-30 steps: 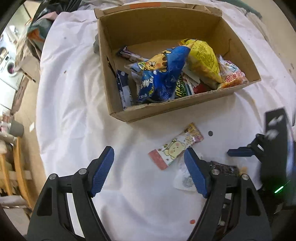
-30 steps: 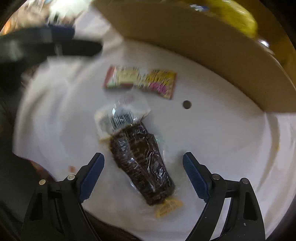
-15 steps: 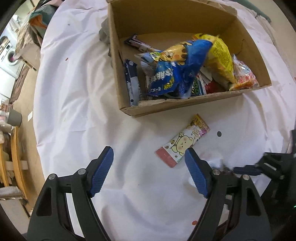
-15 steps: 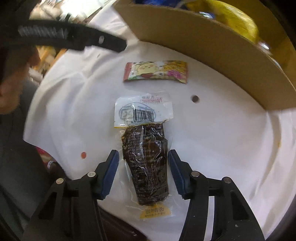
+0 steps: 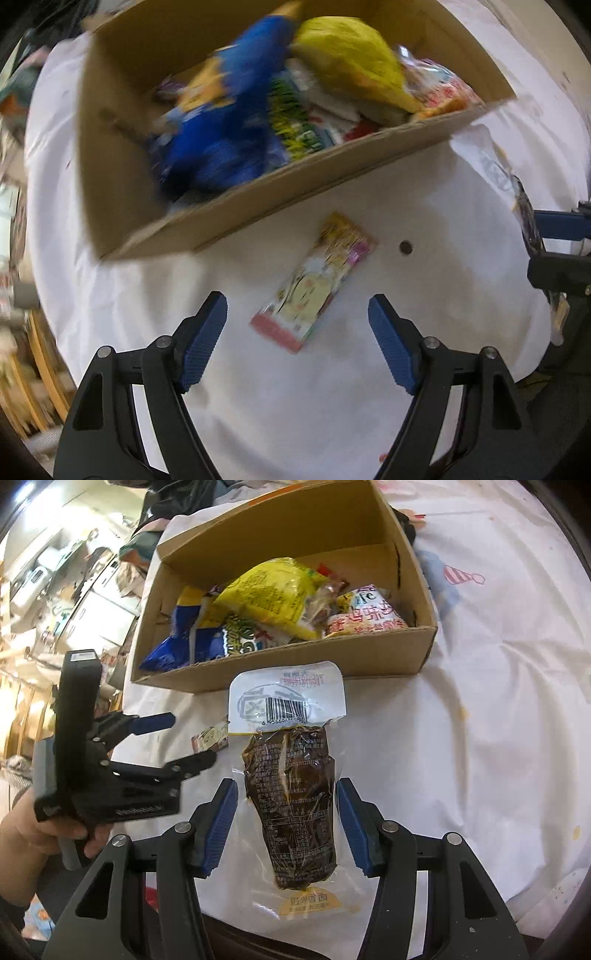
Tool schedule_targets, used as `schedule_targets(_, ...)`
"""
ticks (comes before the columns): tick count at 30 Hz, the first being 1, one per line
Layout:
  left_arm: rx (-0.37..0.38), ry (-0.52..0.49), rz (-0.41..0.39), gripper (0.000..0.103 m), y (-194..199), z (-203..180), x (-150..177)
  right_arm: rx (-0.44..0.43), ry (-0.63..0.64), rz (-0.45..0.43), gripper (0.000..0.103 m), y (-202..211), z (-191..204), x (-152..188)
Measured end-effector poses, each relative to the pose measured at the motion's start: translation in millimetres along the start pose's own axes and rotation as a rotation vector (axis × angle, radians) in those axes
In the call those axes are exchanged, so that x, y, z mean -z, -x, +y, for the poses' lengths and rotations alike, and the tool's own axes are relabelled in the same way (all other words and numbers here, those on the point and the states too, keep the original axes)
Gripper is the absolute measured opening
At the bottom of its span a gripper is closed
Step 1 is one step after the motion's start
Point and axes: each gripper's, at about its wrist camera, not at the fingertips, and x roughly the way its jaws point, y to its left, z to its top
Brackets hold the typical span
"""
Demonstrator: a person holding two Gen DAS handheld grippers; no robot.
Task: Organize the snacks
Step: 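Grasp the dark jerky packet with the right gripper while the left grasps the cartoon candy wrapper, then carry the jerky packet and candy wrapper over the box with both grippers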
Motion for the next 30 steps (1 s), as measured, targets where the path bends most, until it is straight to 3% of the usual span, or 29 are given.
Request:
schedule_targets(1,0.002,-0.015,-0.001,0.075,-4,-3,-3,0.000,-0.003,0.001,0.057,1,-2,1)
schedule_targets(4,0.023,-0.024,0.018,0.057,-17,-7,-12,0.012,0.002,0.007,0.057,-2,0,3)
schedule_targets(8,0.064,0.019,0.035,0.023,-29,-3,-18,0.023,0.012,0.013,0.057,-10,6,11)
schedule_targets(14,0.052,0.050,-0.014,0.022,-10,-7,-15,0.022,0.022,0.029,0.057,-16,9,5)
schedule_targets(24,0.048,0.212,-0.002,0.022,8,13,19,-0.010,0.071,0.055,0.057,-16,21,6)
schedule_targets(30,-0.019,0.261,-0.025,0.022,23,23,33,-0.076,0.149,0.069,0.057,-14,44,11)
